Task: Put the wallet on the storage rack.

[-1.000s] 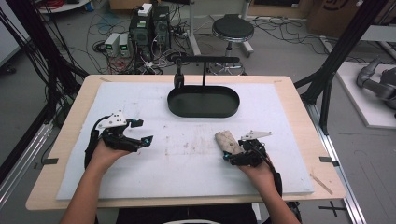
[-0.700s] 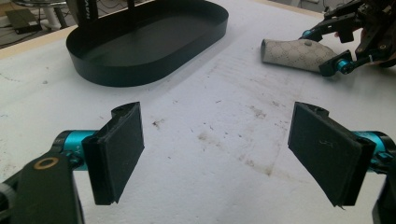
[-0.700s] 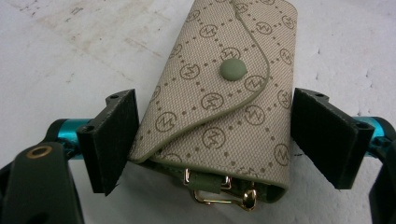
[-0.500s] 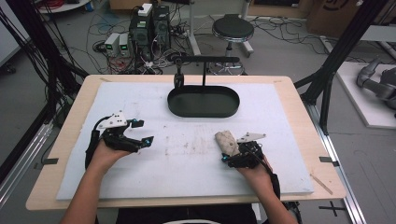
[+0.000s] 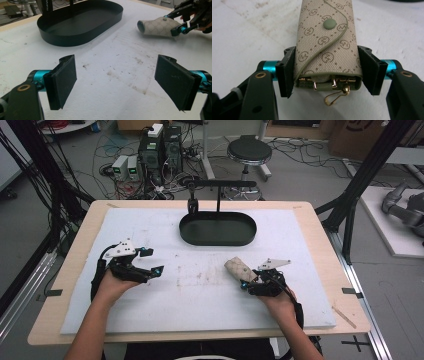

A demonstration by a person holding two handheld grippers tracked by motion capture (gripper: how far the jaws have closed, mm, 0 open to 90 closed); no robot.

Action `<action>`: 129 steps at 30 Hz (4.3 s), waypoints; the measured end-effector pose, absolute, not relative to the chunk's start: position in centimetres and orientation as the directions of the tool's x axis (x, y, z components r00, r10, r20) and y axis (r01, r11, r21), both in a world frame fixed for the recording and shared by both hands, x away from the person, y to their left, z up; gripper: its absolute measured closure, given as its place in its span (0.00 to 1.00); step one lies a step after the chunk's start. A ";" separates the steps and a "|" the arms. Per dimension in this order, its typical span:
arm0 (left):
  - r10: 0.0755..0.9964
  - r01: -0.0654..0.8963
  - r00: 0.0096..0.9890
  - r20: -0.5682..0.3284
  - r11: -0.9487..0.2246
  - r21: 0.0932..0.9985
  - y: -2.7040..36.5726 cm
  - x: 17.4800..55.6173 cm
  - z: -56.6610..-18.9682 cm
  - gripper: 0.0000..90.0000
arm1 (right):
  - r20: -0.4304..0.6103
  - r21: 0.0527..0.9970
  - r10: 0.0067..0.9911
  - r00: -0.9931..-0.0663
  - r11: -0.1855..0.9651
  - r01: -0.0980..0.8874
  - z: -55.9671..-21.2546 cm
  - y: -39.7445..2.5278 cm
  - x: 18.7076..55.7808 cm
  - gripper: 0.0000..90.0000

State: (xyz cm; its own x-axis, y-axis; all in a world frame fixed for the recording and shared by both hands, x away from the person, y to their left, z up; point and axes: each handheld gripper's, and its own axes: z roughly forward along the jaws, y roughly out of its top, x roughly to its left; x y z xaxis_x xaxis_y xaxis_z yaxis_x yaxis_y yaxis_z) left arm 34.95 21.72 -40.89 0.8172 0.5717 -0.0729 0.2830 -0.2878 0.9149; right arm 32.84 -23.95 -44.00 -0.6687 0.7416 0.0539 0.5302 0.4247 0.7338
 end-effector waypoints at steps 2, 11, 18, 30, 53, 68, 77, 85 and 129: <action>0.577 0.287 0.814 -0.070 -0.293 0.912 21.7 35.0 -40.9 0.20 | 0.050 0.747 0.734 -0.677 0.422 0.513 -43.6 -24.2 33.1 0.42; 0.581 0.285 0.811 -0.064 -0.298 0.911 21.7 34.9 -40.9 0.20 | 0.044 0.779 0.711 -0.702 0.416 0.470 -41.0 -25.0 35.1 0.42; 0.587 0.283 0.808 -0.054 -0.305 0.909 21.8 34.7 -40.9 0.20 | 0.025 0.790 0.704 -0.710 0.421 0.446 -39.4 -25.1 36.7 0.42; 0.603 0.297 0.796 -0.056 -0.307 0.904 21.9 34.6 -41.1 0.20 | -0.004 0.788 0.685 -0.729 0.451 0.419 -38.2 -23.6 39.8 0.42; 0.613 0.299 0.788 -0.060 -0.296 0.907 22.6 33.4 -41.1 0.20 | -0.069 0.767 0.645 -0.761 0.522 0.373 -37.1 -20.1 47.4 0.41; 0.617 0.303 0.785 -0.062 -0.296 0.906 22.6 33.5 -41.3 0.20 | -0.090 0.716 0.660 -0.746 0.564 0.412 -39.0 -17.5 52.0 0.41; 0.618 0.306 0.784 -0.061 -0.299 0.904 22.7 33.7 -41.3 0.20 | -0.072 0.701 0.662 -0.746 0.566 0.435 -40.9 -16.7 53.1 0.41; 0.617 0.308 0.784 -0.064 -0.298 0.903 22.6 33.7 -41.4 0.20 | -0.065 0.675 0.663 -0.746 0.579 0.456 -41.9 -16.5 53.5 0.41; 0.619 0.317 0.782 -0.072 -0.296 0.901 22.6 33.7 -41.6 0.20 | 0.017 0.656 0.727 -0.687 0.510 0.556 -38.4 -19.7 50.6 0.22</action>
